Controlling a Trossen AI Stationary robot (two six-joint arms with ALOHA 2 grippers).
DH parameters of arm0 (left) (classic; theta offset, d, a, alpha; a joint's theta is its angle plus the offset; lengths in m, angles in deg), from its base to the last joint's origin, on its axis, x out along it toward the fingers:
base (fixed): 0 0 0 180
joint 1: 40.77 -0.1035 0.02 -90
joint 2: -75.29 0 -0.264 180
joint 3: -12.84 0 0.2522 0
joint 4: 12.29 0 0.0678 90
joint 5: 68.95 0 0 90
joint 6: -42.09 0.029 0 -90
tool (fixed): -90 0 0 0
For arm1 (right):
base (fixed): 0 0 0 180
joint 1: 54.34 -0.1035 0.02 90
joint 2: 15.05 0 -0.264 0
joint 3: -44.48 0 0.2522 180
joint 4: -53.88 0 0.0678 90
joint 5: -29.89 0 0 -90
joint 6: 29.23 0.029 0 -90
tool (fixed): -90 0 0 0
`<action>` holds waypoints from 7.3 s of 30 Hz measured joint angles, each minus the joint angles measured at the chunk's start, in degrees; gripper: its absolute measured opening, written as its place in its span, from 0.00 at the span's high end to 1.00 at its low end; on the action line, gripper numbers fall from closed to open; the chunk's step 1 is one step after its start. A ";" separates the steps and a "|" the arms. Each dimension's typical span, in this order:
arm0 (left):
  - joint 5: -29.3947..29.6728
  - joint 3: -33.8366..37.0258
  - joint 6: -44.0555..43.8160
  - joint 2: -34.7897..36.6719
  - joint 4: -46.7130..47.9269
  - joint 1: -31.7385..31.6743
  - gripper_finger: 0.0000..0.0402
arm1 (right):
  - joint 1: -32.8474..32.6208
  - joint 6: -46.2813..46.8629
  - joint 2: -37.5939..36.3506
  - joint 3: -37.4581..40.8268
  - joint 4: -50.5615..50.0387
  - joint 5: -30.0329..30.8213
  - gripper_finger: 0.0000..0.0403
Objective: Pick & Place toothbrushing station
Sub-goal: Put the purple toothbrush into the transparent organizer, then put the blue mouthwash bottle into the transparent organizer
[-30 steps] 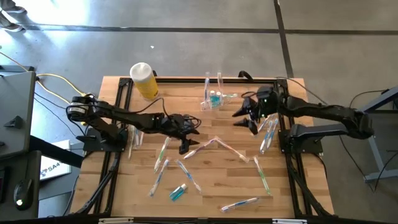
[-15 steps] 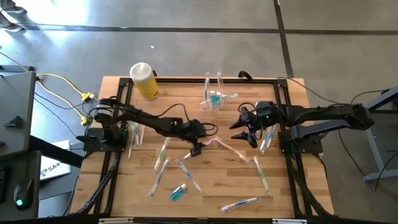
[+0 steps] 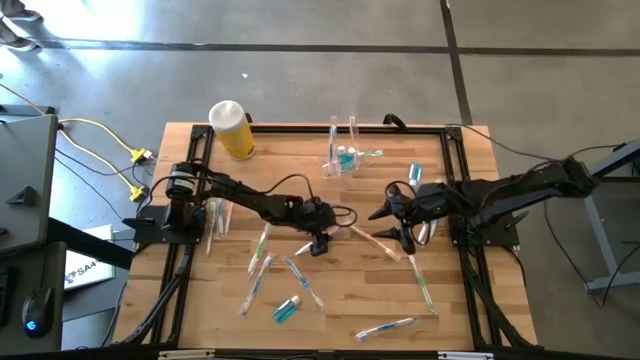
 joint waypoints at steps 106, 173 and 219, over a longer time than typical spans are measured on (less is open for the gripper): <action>-32.01 21.50 -5.09 -7.05 -88.12 -36.92 1.00 | -23.40 3.14 4.63 -0.02 1.26 40.97 0.47; -17.70 20.28 10.32 40.85 -4.65 -6.50 0.43 | -20.71 -5.17 4.63 -0.02 1.45 40.66 0.47; 12.47 11.65 -32.25 28.20 5.01 36.92 0.43 | -4.78 -17.42 4.61 0.00 12.05 13.26 0.47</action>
